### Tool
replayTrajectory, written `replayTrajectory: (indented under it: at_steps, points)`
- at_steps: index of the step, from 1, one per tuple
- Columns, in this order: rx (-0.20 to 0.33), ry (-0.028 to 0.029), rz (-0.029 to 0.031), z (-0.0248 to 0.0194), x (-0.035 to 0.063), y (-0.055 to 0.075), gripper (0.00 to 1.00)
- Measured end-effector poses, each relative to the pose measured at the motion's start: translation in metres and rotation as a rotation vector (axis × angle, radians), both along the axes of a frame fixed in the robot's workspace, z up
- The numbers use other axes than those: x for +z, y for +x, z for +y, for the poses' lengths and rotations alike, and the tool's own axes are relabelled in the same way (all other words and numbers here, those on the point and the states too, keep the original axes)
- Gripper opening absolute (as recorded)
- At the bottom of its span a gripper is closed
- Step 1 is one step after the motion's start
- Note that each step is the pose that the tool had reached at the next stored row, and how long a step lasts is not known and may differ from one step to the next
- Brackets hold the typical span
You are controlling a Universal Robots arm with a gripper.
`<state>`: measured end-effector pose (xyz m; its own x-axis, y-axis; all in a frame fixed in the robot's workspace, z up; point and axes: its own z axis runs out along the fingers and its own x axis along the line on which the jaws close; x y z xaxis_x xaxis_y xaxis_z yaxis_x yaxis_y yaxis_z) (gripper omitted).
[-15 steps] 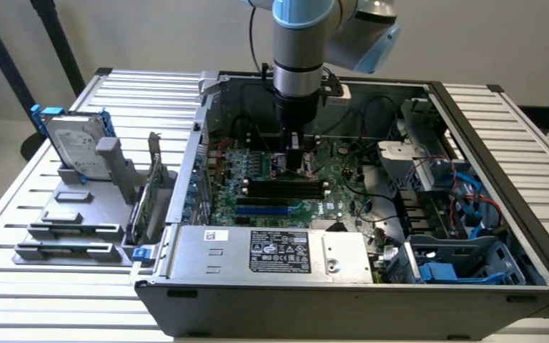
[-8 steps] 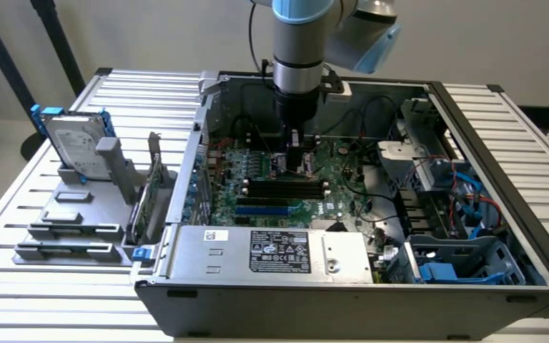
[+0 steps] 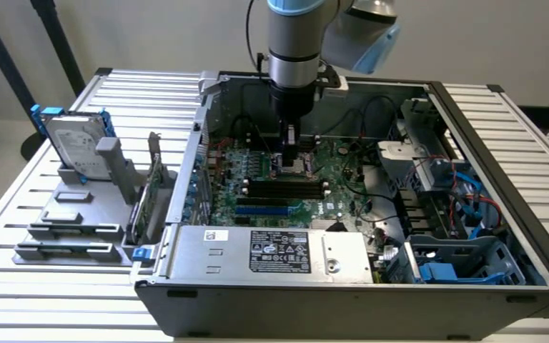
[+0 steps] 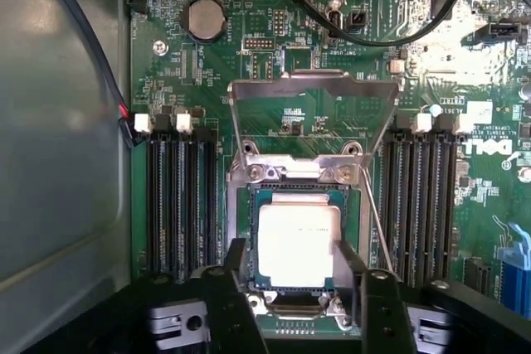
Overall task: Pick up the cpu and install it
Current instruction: 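Place the cpu into insertion slot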
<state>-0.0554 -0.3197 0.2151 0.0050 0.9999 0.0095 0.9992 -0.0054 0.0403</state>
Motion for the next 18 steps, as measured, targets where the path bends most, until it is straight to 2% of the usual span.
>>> replayTrajectory:
  at_steps: [3, 4, 6, 7, 9, 11, 18]
  points:
    - [0.0, -0.0001, 0.0004, 0.0, 0.0011, -0.01, 0.36]
    - [0.0, 0.0, 0.0007, 0.0, 0.0011, -0.014, 0.36]
    - [0.0, -0.0001, 0.0016, 0.0, 0.0014, -0.022, 0.24]
    - [0.0, 0.0, 0.002, 0.0, 0.0015, -0.026, 0.24]
    - [0.0, -0.0001, 0.003, 0.0, 0.0024, -0.033, 0.12]
    - [0.0, -0.0002, 0.0032, 0.0, 0.0056, -0.035, 0.11]
    - [0.0, 0.0, 0.0031, 0.0, 0.0058, -0.035, 0.11]
